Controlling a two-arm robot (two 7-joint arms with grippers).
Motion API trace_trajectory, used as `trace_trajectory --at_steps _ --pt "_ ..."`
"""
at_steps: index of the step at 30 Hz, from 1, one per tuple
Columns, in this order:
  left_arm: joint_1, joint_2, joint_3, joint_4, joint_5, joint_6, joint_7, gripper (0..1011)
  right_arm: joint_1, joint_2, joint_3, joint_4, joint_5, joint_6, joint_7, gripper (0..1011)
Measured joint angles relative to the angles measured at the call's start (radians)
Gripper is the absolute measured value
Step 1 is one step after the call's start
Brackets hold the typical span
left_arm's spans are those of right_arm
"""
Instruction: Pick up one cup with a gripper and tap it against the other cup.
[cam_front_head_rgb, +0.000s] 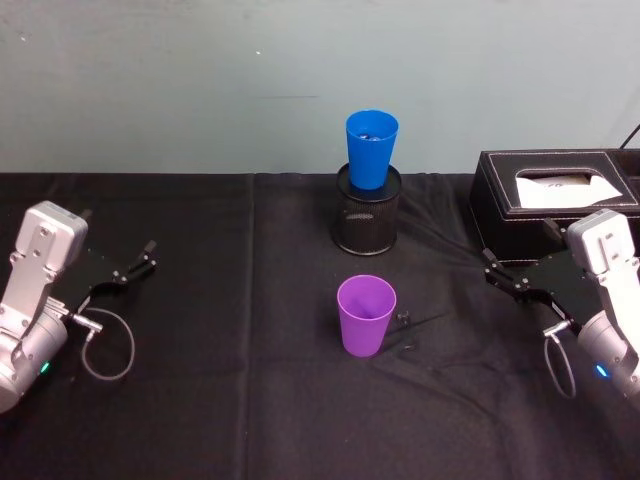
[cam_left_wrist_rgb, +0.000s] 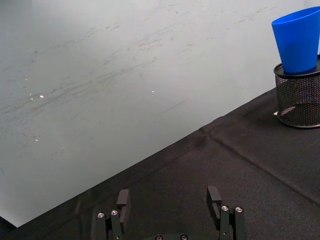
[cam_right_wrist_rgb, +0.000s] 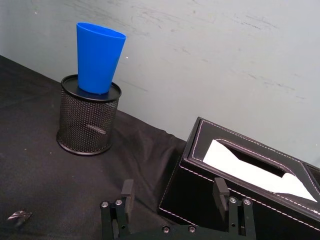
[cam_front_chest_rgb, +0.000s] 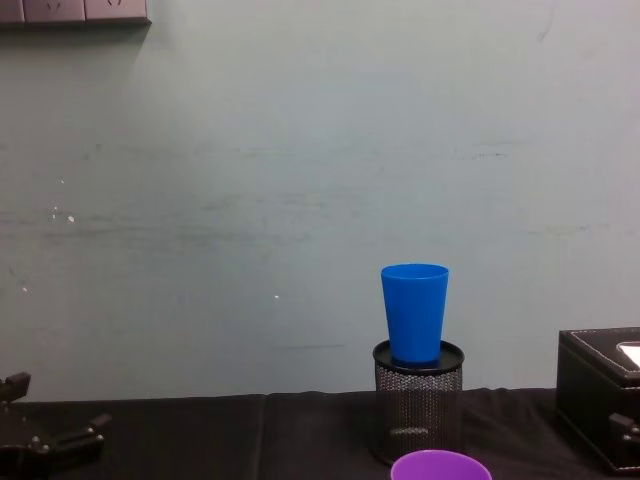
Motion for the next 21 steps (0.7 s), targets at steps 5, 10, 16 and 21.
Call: trace_trajectory --at_steps 5,10,16,21 --pt "0.000 0.000 0.000 0.000 0.000 0.000 0.000 1000 0.000 0.000 0.000 0.000 0.000 0.000 0.000 1002" --pt "0.000 0.000 0.000 0.000 0.000 0.000 0.000 1000 0.000 0.000 0.000 0.000 0.000 0.000 0.000 1000" --pt "0.000 0.000 0.000 0.000 0.000 0.000 0.000 1000 0.000 0.000 0.000 0.000 0.000 0.000 0.000 1002" --pt "0.000 0.000 0.000 0.000 0.000 0.000 0.000 1000 0.000 0.000 0.000 0.000 0.000 0.000 0.000 1002"
